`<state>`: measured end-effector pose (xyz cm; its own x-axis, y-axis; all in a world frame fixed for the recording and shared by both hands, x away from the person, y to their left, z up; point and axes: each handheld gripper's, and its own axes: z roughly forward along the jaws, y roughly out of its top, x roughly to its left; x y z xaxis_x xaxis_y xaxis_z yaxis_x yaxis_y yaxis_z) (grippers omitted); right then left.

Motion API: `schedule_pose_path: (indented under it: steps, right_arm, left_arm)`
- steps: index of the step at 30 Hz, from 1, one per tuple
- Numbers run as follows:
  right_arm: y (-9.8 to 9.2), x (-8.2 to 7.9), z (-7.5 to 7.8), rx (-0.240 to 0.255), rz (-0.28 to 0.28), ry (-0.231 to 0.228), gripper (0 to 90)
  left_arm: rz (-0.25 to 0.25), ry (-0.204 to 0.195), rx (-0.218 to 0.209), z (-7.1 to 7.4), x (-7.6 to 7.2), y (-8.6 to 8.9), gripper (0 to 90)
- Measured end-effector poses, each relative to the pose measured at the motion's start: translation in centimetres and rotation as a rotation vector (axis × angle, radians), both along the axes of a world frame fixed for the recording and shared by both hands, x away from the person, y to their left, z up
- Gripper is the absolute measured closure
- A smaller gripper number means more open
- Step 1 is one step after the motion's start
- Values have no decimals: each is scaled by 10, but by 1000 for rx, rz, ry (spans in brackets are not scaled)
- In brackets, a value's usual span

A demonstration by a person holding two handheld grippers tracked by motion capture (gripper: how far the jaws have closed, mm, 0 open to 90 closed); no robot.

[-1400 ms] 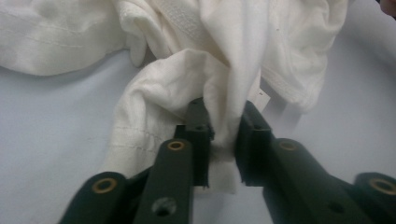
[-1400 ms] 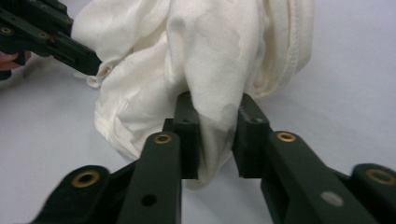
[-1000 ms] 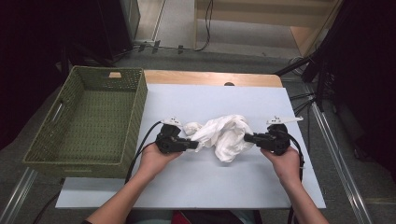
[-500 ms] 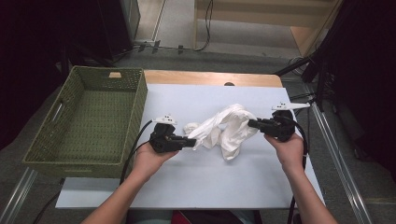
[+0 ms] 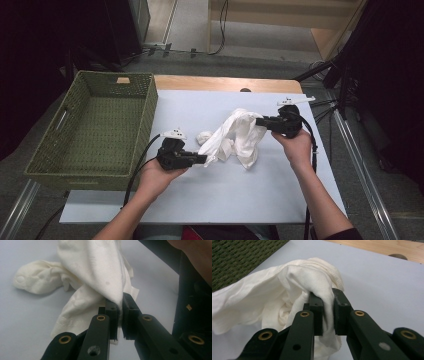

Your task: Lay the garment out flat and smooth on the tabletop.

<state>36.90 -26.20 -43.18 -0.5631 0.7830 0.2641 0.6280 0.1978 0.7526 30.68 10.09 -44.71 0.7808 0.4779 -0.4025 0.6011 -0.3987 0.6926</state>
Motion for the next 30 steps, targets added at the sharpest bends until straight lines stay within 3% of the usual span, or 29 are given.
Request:
schedule_pose_path:
  steps: [6,14,20,22,24,26,30]
  right_arm:
    - [16,16,-4,-1,27,12,782]
    - [39,33,-10,-5,70,26,781]
    - [53,41,-21,-25,97,44,732]
    - [52,42,-21,-17,87,47,599]
    - [48,40,-17,-1,76,27,511]
    - [44,36,-10,11,65,4,421]
    - [33,31,-3,37,45,4,358]
  left_arm:
    - [-9,5,11,0,-17,0,852]
    - [-21,30,-9,2,-37,4,850]
    - [28,45,28,-10,-30,12,823]
    - [31,45,45,-12,-28,13,737]
    - [36,31,53,-11,-27,15,580]
    - [51,6,29,-8,-25,18,500]
    - [92,-2,-8,-4,-19,26,381]
